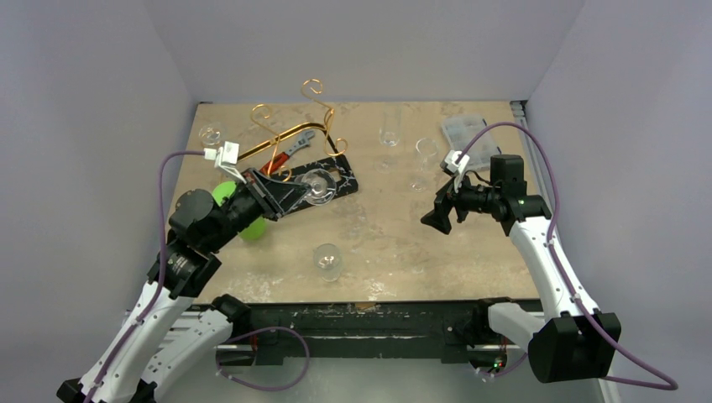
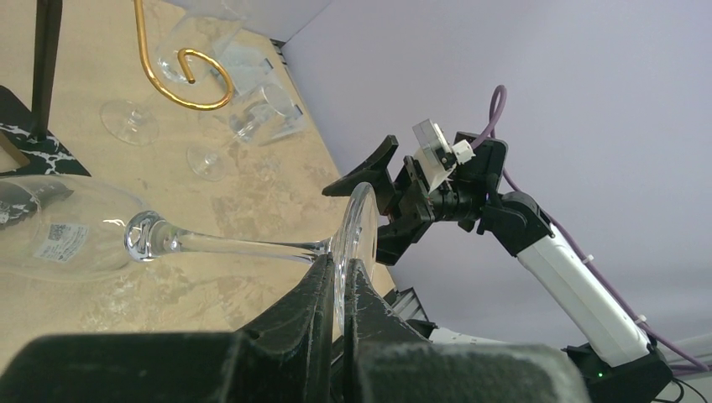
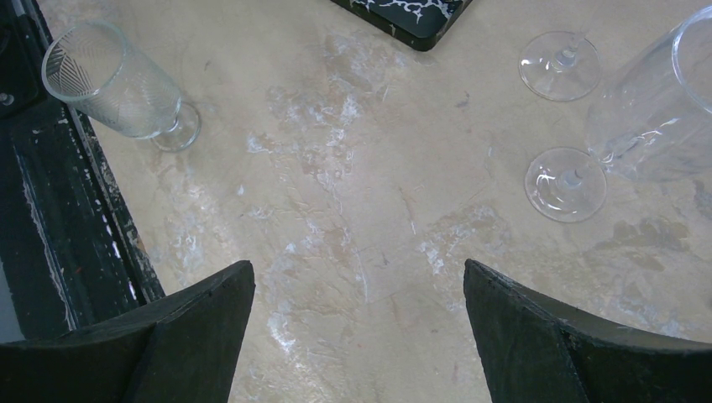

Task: Place the wine glass upside down on the wine glass rack
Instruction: Turn the wine glass upside down at the wine rack.

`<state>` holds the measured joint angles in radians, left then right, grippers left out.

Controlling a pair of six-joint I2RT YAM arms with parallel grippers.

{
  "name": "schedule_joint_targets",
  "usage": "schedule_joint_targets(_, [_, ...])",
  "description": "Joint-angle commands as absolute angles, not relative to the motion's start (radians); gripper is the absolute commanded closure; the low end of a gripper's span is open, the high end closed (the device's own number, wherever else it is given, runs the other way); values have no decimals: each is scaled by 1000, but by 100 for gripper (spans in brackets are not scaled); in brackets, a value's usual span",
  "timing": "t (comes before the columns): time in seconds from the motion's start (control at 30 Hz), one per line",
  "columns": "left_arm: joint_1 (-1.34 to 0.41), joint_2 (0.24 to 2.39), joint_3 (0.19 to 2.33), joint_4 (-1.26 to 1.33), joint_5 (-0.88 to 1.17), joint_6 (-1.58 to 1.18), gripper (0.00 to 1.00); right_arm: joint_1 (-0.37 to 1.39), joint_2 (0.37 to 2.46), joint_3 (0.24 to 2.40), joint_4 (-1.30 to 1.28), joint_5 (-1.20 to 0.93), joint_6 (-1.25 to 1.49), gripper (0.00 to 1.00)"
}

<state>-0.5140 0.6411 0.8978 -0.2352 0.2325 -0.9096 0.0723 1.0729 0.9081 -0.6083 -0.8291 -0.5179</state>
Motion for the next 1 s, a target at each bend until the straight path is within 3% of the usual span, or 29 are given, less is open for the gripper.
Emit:
schedule_joint_targets(0.0, [-500, 624, 932, -171, 243, -917, 100, 70, 1060, 904, -587, -834, -536, 9])
schedule_joint_targets(0.97, [-429, 640, 929, -172, 284, -926, 100, 70, 1062, 905, -591, -835, -540, 9])
